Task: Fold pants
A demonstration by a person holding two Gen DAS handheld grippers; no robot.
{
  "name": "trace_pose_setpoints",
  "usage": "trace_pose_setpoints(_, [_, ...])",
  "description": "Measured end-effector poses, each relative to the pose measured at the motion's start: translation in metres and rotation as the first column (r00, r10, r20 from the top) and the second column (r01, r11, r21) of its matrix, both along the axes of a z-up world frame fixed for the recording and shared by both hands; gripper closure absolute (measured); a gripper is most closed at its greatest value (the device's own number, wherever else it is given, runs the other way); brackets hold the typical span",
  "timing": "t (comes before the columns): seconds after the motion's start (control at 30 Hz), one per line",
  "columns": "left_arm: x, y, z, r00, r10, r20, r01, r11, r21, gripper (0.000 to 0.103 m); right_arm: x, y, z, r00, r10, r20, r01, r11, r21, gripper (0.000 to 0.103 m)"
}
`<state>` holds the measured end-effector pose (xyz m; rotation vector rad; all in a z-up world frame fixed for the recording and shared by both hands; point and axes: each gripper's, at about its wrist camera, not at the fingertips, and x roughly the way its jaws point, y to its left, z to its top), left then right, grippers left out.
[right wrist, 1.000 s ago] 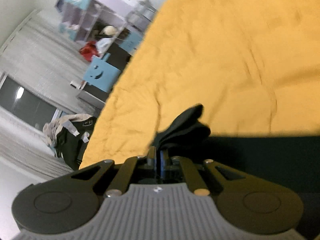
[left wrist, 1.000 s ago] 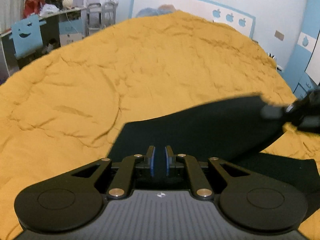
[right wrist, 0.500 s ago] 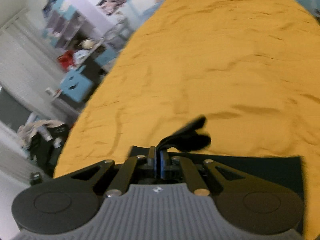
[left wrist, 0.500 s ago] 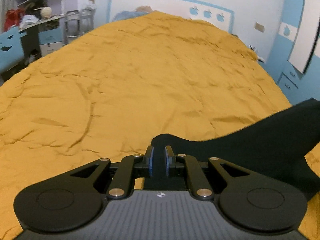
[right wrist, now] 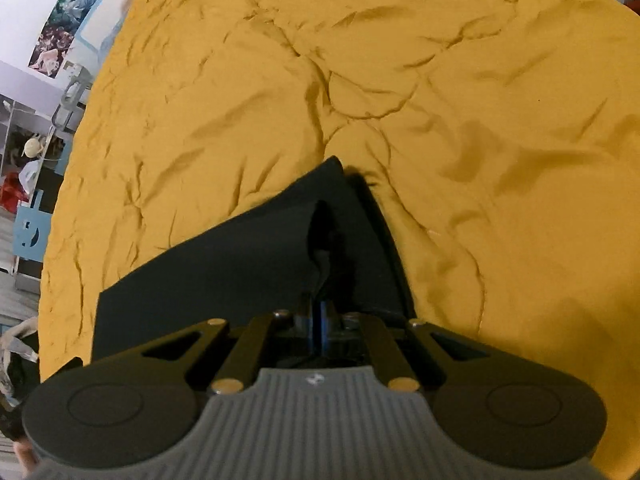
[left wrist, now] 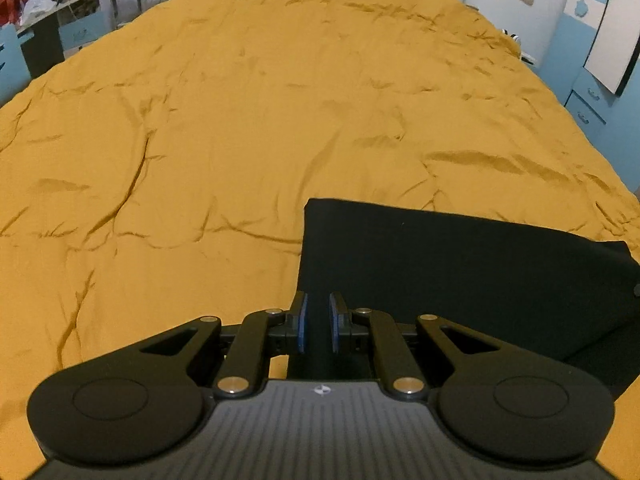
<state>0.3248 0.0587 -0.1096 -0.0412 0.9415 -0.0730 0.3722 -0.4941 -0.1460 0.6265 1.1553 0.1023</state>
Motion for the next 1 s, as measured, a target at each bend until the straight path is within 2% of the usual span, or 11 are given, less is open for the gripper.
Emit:
trace_pose_setpoints(0.13, [0.000, 0.004, 0.002, 1.000, 0.012, -0.001, -0.012, 1.000, 0.001, 0.091, 0.003, 0.024, 0.038, 0.991, 0.080, 0.103, -0.074, 0.996, -0.057, 0.103])
trace_pose_setpoints(0.23, [0.000, 0.003, 0.004, 1.000, 0.016, 0.001, -0.016, 1.000, -0.007, 0.091, -0.004, 0.033, 0.088, 0.942, 0.145, 0.302, -0.138, 0.989, -0.043, 0.103])
trace_pose_setpoints(0.27, [0.000, 0.002, 0.004, 1.000, 0.011, 0.003, -0.011, 1.000, -0.008, 0.091, -0.007, 0.035, 0.094, 0.927, 0.162, 0.339, -0.143, 0.986, -0.081, 0.103])
trace_pose_setpoints(0.3, [-0.001, 0.002, 0.003, 1.000, 0.007, 0.003, -0.007, 1.000, -0.008, 0.091, -0.004, 0.040, 0.090, 0.932, 0.178, 0.315, -0.138, 0.980, -0.144, 0.103])
trace_pose_setpoints(0.33, [0.000, 0.001, 0.002, 1.000, 0.006, 0.000, -0.006, 1.000, -0.006, 0.091, 0.001, 0.042, 0.075, 0.953, 0.185, 0.240, -0.136, 0.969, -0.205, 0.103])
trace_pose_setpoints(0.37, [0.000, 0.001, 0.001, 1.000, 0.005, -0.003, -0.005, 1.000, -0.005, 0.091, 0.004, 0.041, 0.056, 0.968, 0.180, 0.175, -0.137, 0.963, -0.231, 0.103])
trace_pose_setpoints(0.43, [-0.001, 0.003, 0.000, 1.000, 0.011, -0.004, -0.011, 1.000, -0.009, 0.091, 0.006, 0.036, 0.030, 0.980, 0.158, 0.118, -0.128, 0.965, -0.229, 0.103])
trace_pose_setpoints(0.63, [-0.003, 0.010, 0.000, 1.000, 0.022, -0.010, -0.022, 1.000, -0.011, 0.091, 0.001, 0.037, 0.018, 0.981, 0.151, 0.122, -0.117, 0.962, -0.246, 0.103])
trace_pose_setpoints(0.83, [-0.003, 0.011, -0.001, 1.000, 0.024, -0.016, -0.024, 1.000, -0.019, 0.091, -0.003, 0.052, 0.065, 0.946, 0.216, 0.240, -0.149, 0.952, -0.269, 0.103])
trace_pose_setpoints(0.87, [-0.003, 0.011, -0.002, 1.000, 0.023, -0.016, -0.023, 0.999, -0.022, 0.091, 0.002, 0.051, 0.065, 0.948, 0.220, 0.232, -0.153, 0.949, -0.276, 0.103])
trace_pose_setpoints(1.0, [-0.002, 0.010, -0.003, 1.000, 0.020, -0.015, -0.020, 0.999, -0.030, 0.091, 0.016, 0.040, 0.023, 0.977, 0.183, 0.106, -0.147, 0.948, -0.282, 0.103])
